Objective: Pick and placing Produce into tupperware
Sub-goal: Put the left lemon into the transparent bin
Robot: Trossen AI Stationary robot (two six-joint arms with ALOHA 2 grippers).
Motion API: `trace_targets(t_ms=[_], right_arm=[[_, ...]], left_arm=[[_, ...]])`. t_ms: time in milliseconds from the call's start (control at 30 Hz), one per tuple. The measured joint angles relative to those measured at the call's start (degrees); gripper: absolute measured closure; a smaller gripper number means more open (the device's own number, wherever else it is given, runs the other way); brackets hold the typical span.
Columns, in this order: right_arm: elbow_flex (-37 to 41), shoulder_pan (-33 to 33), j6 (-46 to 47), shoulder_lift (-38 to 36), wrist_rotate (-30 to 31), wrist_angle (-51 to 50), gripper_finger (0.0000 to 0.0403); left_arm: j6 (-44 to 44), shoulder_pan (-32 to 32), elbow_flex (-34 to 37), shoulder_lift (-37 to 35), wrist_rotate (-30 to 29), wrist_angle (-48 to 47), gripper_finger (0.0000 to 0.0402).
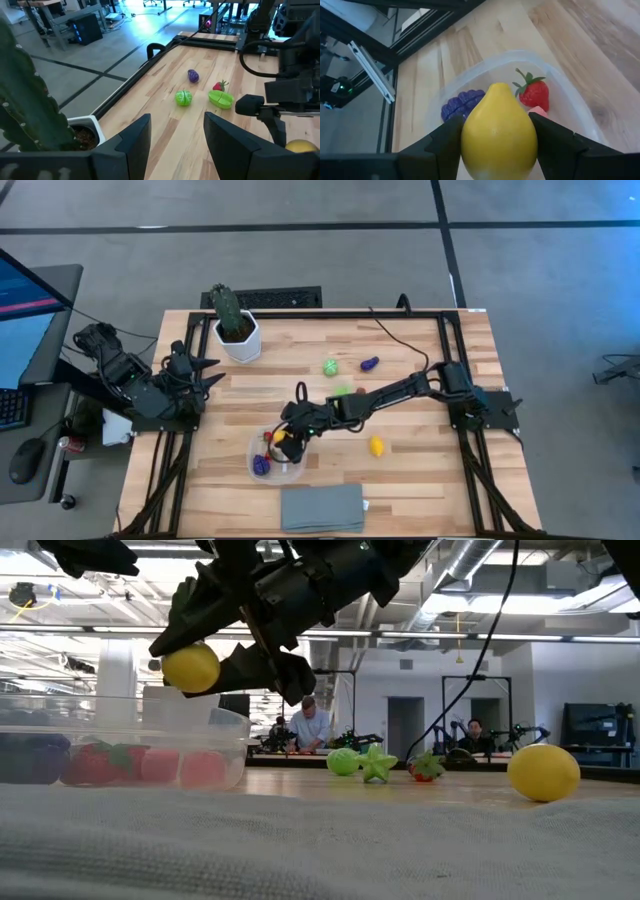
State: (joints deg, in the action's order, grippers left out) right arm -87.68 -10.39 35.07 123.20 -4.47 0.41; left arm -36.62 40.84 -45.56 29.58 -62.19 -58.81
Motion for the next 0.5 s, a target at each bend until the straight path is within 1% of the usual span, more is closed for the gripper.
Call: trace_targets(t_ms=[133, 300, 500], right_arm=[[0.0, -0.09, 0.01, 0.0, -0.02, -0.46, 0.0168], [0.0, -0.08, 0.42, 0.0, -0.02, -3.5, 0.0165], [0.0, 0.02, 2.22, -0.07, -0.02, -3.61, 0.0133]], left_arm=[[0.0, 0.0, 0.0, 0.0, 0.0, 0.0, 0.0228], [0.0, 0.01, 0.0, 0.0, 0.0, 0.0, 0.0228], [0.0, 0.02, 0.0, 0.0, 0.01, 0.0, 0.0228]])
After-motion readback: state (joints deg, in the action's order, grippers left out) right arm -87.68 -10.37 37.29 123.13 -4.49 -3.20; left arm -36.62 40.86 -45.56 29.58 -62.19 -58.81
